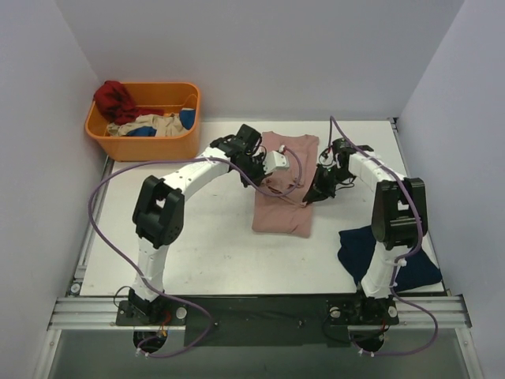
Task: Fold and stack the t-shirts
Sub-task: Fold the folded rectangular tshirt in 1/3 of the way
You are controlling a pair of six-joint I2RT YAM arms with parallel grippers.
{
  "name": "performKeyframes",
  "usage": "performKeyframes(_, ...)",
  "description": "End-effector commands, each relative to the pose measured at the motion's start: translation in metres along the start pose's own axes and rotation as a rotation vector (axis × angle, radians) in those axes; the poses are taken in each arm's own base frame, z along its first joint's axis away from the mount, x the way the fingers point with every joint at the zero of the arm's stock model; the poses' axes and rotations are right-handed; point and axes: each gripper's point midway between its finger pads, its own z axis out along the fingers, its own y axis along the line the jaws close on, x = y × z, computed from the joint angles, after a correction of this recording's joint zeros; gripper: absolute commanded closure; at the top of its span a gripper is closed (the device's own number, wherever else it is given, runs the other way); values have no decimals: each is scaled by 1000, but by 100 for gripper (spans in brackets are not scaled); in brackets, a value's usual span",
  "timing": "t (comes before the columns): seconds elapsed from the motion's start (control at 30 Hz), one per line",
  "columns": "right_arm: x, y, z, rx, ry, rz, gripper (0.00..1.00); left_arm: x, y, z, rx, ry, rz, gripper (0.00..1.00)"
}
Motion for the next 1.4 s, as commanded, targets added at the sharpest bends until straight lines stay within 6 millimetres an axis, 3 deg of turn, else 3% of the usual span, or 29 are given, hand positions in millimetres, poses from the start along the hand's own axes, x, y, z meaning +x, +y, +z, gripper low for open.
performKeyframes(0.0, -15, -2, -1, 7, 2, 5, 100, -12, 20, 7, -55, -28, -24, 100)
performKeyframes(0.23, -23, -9, 6, 20, -7, 48, 98, -18, 31, 24, -81, -66, -34, 100)
performKeyframes(0.33, -31, -15, 8, 45, -26, 59, 81, -15, 33, 30, -80, -50, -55, 100)
performKeyframes(0.37, -38, -21, 6, 67, -51, 69, 71, -13, 35, 33, -81, -44, -66, 97)
performKeyframes(0.43, -52, -30, -1, 97, -101, 98, 65, -17, 40, 34, -103, -57, -96, 87)
performKeyframes(0.53, -76, -38, -22, 140, -203, 123, 64, -26, 63, 31, -206, -96, -169, 67)
performKeyframes(0.63, -94, -30, -48, 162, -303, 66, 64, -28, 82, 23, -286, -93, -238, 59)
performKeyframes(0.7, -93, -21, -63, 169, -346, -2, 64, -24, 93, 13, -330, -94, -300, 56)
performKeyframes(0.77, -81, -15, -65, 181, -345, -113, 66, -20, 103, 2, -343, -112, -359, 52)
performKeyframes(0.87, -47, 3, -47, 150, -270, -223, 72, -23, 112, -22, -322, -156, -422, 53)
performKeyframes(0.93, -27, 10, -32, 129, -220, -265, 78, -28, 100, -32, -265, -167, -403, 63)
performKeyframes(1.0, -23, 15, -18, 99, -193, -263, 82, -38, 72, -35, -149, -196, -361, 67)
performKeyframes(1.1, -38, 15, 2, 103, -176, -199, 84, -51, 14, -29, 58, -213, -293, 67)
performKeyframes(1.23, -67, 5, 18, 133, -187, -104, 85, -42, -45, -16, 218, -141, -226, 67)
performKeyframes(1.37, -77, -16, 21, 199, -188, -36, 84, -24, -83, -10, 315, -69, -177, 62)
